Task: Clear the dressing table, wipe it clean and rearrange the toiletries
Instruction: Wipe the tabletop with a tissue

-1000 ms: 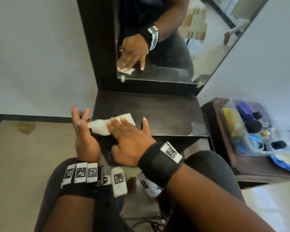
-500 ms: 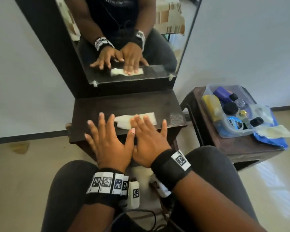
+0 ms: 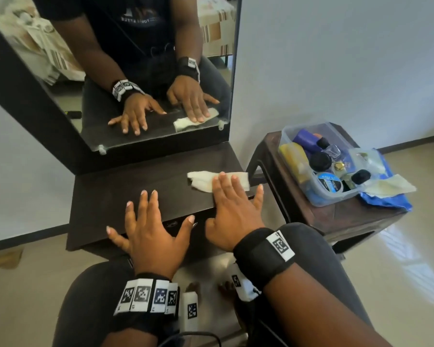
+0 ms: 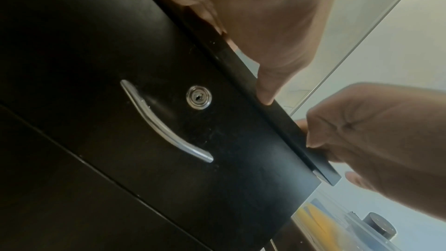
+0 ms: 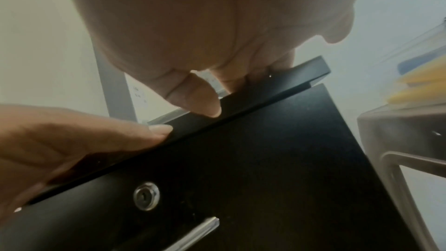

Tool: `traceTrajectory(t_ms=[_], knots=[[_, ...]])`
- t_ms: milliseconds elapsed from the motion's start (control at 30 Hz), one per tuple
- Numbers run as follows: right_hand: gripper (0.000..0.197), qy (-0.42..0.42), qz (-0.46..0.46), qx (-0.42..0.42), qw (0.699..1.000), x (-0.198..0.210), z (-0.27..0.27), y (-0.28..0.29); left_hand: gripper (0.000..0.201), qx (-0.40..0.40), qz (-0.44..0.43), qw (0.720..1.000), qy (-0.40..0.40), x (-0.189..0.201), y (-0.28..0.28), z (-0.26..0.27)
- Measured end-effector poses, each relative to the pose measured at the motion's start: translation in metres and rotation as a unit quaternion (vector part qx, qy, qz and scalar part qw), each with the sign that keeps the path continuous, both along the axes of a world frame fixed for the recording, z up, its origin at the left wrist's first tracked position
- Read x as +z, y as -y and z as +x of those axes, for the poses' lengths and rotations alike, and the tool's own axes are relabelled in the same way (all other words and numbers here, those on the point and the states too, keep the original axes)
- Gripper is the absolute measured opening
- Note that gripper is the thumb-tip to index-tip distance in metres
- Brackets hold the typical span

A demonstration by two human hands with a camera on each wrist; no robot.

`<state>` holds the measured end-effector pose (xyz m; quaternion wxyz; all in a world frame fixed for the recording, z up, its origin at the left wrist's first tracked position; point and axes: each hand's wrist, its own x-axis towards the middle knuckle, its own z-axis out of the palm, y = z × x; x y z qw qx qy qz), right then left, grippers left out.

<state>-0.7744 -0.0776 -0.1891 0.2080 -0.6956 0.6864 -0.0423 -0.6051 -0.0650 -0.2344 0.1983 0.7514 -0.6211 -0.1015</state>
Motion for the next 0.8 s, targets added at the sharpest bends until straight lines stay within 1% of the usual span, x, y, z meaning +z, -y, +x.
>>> traceTrajectory(t_ms=[67,100,133,267,333,400,467,533,600,667,733,800], knots=[[0.095,0.006,0.001,0.029,1.000,0.001,0.003,-0.005,0.098,0.001,-0.001,1.000,0.009,-0.002,0.001,0.000],[0.095,0.005,0.004,0.030,1.000,0.002,0.003,-0.008,0.098,0.002,0.000,1.000,0.013,-0.003,0.000,0.000],[0.094,0.002,0.009,0.019,1.000,0.002,0.003,-0.011,0.098,0.003,0.000,1.000,0.017,-0.004,0.000,0.001],[0.098,-0.005,0.020,-0.068,0.997,0.002,-0.008,-0.007,0.095,0.000,0.004,1.000,0.021,-0.003,-0.001,0.002],[0.101,-0.008,0.024,-0.073,0.997,0.001,-0.009,-0.002,0.093,-0.003,0.007,1.000,0.025,-0.003,-0.001,0.002],[0.102,-0.004,0.023,-0.048,0.999,-0.001,-0.003,0.000,0.090,-0.005,0.006,0.999,0.031,-0.004,-0.001,0.002],[0.100,0.007,0.009,0.003,1.000,-0.003,0.009,-0.003,0.090,-0.007,0.006,0.999,0.035,-0.006,-0.001,0.003],[0.092,0.021,-0.010,0.052,0.998,-0.005,0.021,-0.008,0.090,-0.007,0.005,0.999,0.040,-0.007,-0.001,0.003],[0.085,0.024,-0.020,0.068,0.997,-0.005,0.029,-0.014,0.092,-0.011,0.005,0.999,0.042,-0.008,-0.002,0.005],[0.086,0.014,-0.008,0.040,0.999,-0.002,0.026,-0.017,0.092,-0.015,0.004,0.999,0.041,-0.008,-0.003,0.006],[0.093,-0.002,0.019,-0.016,1.000,0.002,0.014,-0.015,0.092,-0.016,0.003,0.999,0.041,-0.009,-0.004,0.006],[0.096,-0.023,0.035,-0.062,0.997,0.008,0.000,-0.011,0.092,-0.019,0.002,0.999,0.043,-0.010,-0.003,0.006]])
